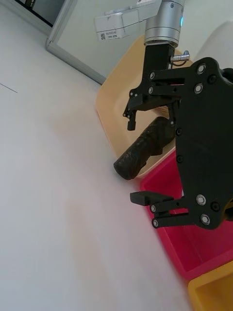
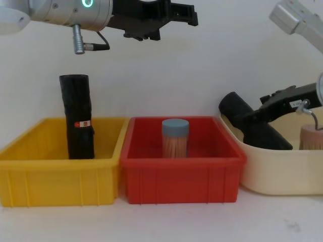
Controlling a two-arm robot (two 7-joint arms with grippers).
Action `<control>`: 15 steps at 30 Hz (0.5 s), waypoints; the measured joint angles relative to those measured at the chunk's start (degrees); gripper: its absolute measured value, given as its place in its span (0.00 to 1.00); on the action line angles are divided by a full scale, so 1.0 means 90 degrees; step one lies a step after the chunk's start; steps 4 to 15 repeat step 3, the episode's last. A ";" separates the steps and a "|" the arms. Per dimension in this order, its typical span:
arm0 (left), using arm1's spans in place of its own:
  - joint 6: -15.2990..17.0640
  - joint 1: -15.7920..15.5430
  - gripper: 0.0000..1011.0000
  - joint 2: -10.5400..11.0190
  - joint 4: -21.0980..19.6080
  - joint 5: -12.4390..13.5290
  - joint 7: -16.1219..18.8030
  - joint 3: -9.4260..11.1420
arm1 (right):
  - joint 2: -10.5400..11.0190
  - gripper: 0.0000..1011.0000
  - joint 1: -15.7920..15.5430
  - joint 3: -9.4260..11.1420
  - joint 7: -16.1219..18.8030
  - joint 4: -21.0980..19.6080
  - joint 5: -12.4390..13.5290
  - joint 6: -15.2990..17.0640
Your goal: Pick up the garbage bag with the one hand and transfer it to the other hand.
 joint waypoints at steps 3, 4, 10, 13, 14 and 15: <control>0.0000 0.0000 0.99 0.0000 0.0000 0.0000 0.0000 0.0000 | 0.0005 0.99 0.0000 -0.0004 0.0010 0.0002 -0.0004 0.0002; 0.0000 0.0000 0.99 0.0000 0.0000 0.0000 0.0000 0.0000 | 0.0005 0.99 0.0000 -0.0004 0.0010 0.0002 -0.0004 0.0002; 0.0000 0.0000 0.99 0.0000 0.0000 0.0000 0.0000 0.0000 | 0.0005 0.99 0.0000 -0.0004 0.0010 0.0002 -0.0004 0.0002; 0.0000 0.0000 0.99 0.0000 0.0000 0.0000 0.0000 0.0000 | 0.0005 0.99 0.0000 -0.0004 0.0010 0.0002 -0.0004 0.0002; 0.0000 0.0000 0.99 0.0000 0.0000 0.0000 0.0000 0.0000 | 0.0005 0.99 0.0000 -0.0004 0.0010 0.0002 -0.0004 0.0002; 0.0000 0.0000 0.99 0.0000 0.0000 0.0000 0.0000 0.0000 | 0.0005 0.99 0.0000 -0.0004 0.0010 0.0002 -0.0004 0.0002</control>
